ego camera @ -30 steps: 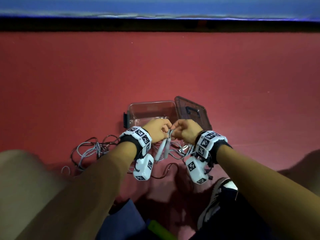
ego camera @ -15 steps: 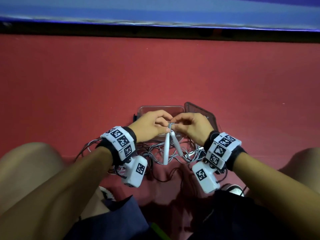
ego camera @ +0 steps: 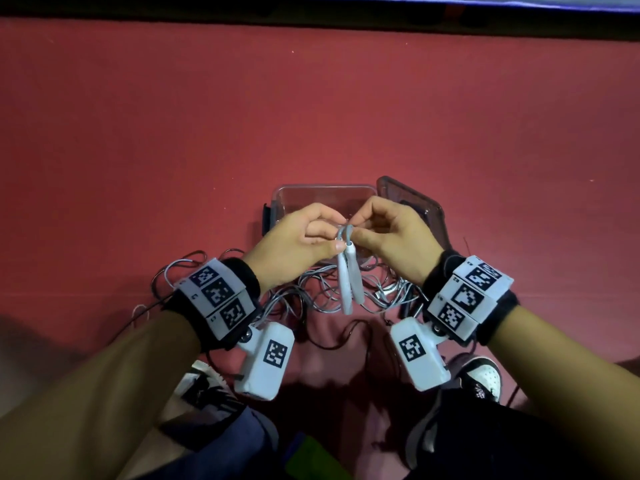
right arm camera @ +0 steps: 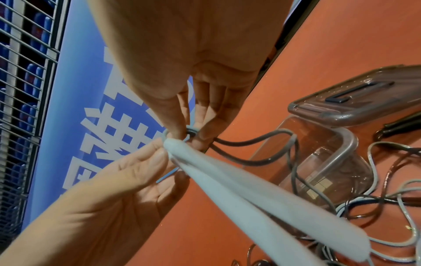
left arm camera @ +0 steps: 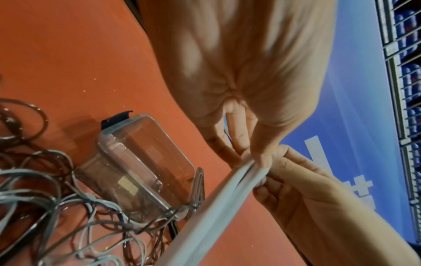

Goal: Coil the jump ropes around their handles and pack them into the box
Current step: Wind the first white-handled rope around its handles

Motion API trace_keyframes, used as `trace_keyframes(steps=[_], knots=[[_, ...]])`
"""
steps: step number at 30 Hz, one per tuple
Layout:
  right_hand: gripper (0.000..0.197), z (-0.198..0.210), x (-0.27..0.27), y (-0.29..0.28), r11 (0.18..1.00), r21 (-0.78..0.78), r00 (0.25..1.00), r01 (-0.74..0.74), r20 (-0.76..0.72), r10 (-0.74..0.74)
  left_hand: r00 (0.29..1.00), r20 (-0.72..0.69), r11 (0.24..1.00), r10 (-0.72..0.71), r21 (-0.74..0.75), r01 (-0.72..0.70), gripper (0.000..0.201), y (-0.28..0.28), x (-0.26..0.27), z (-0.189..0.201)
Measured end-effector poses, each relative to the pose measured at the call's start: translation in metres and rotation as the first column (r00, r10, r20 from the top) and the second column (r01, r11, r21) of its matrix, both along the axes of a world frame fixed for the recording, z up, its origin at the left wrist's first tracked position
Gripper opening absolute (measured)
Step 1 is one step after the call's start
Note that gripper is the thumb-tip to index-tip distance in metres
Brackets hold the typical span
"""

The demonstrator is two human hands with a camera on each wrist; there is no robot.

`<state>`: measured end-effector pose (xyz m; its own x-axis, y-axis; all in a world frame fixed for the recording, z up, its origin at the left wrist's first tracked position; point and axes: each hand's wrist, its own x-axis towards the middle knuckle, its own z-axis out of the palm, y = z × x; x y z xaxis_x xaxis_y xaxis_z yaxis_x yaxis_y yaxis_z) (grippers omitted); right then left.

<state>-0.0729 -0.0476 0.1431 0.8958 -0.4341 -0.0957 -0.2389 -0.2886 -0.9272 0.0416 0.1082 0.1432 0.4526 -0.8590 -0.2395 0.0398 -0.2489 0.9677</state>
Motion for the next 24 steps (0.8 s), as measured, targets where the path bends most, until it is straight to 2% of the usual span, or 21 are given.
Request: trace_keyframes(steps=[4, 12, 17, 24], knots=[[0.018, 0.005, 0.0, 0.001, 0.997, 0.067, 0.999, 0.026, 0.027, -0.028, 0.999, 0.009, 0.999, -0.032, 0.007, 0.032, 0.039, 0.002, -0.005, -0.002], [0.014, 0.013, 0.006, 0.001, 0.996, 0.072, 0.996, 0.06, 0.066, -0.065, 0.999, 0.048, 1.0, -0.009, 0.02, 0.008, 0.024, 0.001, 0.001, -0.005], [0.013, 0.01, 0.009, -0.005, 0.994, 0.073, 0.996, 0.081, 0.032, -0.083, 0.995, 0.096, 0.999, -0.015, 0.042, 0.011, 0.016, -0.003, 0.0, -0.002], [0.007, 0.004, 0.006, 0.005, 0.991, 0.131, 0.998, 0.0, -0.06, 0.008, 0.997, 0.062, 0.996, 0.045, 0.072, -0.05, 0.017, -0.001, 0.005, 0.01]])
